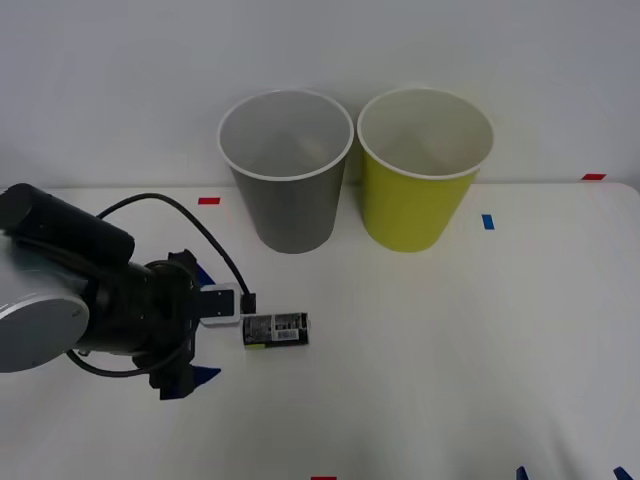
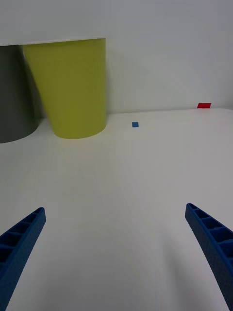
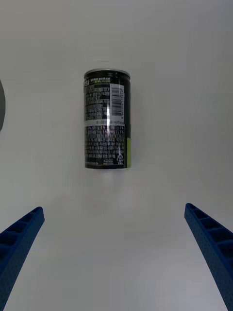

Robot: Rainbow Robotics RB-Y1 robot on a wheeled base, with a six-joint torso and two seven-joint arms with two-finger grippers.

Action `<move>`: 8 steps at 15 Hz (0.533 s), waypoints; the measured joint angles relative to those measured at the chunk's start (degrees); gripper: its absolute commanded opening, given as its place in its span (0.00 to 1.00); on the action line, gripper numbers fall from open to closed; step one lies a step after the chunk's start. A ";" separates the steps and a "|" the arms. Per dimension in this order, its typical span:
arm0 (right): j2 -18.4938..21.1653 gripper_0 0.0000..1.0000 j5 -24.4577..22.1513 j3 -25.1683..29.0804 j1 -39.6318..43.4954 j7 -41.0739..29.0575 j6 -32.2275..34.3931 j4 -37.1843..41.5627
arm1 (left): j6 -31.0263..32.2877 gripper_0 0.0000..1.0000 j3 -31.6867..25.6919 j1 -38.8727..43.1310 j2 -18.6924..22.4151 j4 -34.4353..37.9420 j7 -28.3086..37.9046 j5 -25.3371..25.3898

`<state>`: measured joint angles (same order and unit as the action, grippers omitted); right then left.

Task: Put cans in the gray bin and PET bottles in the light green bin.

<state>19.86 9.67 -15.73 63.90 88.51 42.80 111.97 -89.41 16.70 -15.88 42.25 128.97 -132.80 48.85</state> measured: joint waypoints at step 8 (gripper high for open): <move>0.00 1.00 0.00 0.00 0.00 0.00 0.00 0.00 | -4.64 1.00 3.95 -6.18 -4.38 -2.83 1.87 0.28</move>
<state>19.86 9.67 -15.73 63.90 88.51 42.80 111.97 -94.06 20.65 -22.06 37.87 126.14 -130.93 49.12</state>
